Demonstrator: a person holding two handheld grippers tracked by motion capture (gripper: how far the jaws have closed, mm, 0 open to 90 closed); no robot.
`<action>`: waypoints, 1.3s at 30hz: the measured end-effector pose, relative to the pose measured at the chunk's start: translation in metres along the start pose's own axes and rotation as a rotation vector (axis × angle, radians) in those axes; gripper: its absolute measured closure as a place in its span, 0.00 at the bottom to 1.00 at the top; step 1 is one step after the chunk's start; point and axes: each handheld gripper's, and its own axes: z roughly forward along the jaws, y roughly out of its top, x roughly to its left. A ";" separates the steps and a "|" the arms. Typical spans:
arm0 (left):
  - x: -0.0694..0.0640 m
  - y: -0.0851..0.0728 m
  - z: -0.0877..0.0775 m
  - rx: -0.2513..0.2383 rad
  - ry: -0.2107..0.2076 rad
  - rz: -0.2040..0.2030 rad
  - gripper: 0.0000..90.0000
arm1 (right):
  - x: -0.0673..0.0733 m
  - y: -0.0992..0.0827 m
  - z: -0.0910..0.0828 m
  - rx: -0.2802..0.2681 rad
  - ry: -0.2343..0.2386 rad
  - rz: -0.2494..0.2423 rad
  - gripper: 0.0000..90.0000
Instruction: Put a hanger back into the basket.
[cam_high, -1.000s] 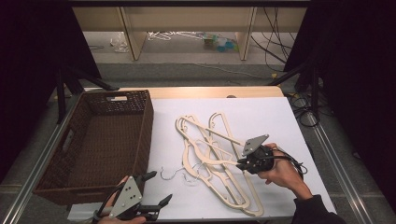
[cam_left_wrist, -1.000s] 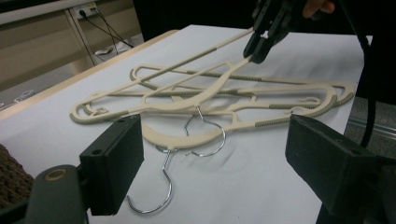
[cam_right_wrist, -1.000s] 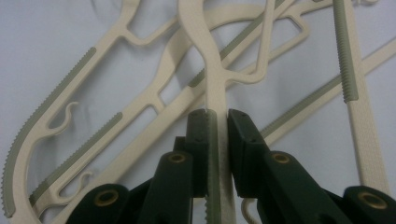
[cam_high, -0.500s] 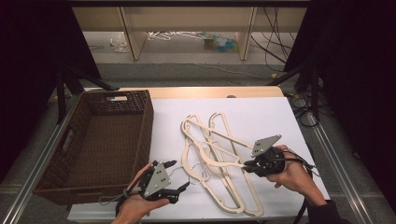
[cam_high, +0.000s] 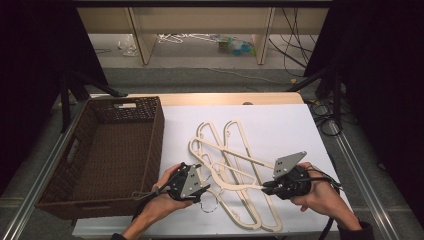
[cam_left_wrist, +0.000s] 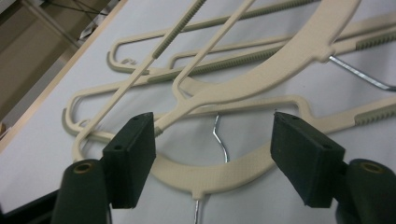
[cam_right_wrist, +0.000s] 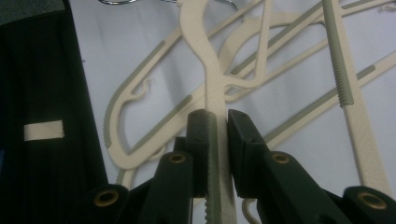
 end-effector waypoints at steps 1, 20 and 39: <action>0.000 0.000 0.002 0.005 -0.003 0.012 0.36 | 0.000 0.000 -0.001 0.006 0.005 0.001 0.88; -0.008 0.015 0.024 -0.095 -0.097 0.404 0.68 | -0.006 -0.006 0.004 0.006 0.049 -0.015 0.88; -0.002 0.061 0.017 -0.084 -0.061 0.627 0.94 | -0.030 -0.030 0.002 -0.009 0.003 0.057 0.76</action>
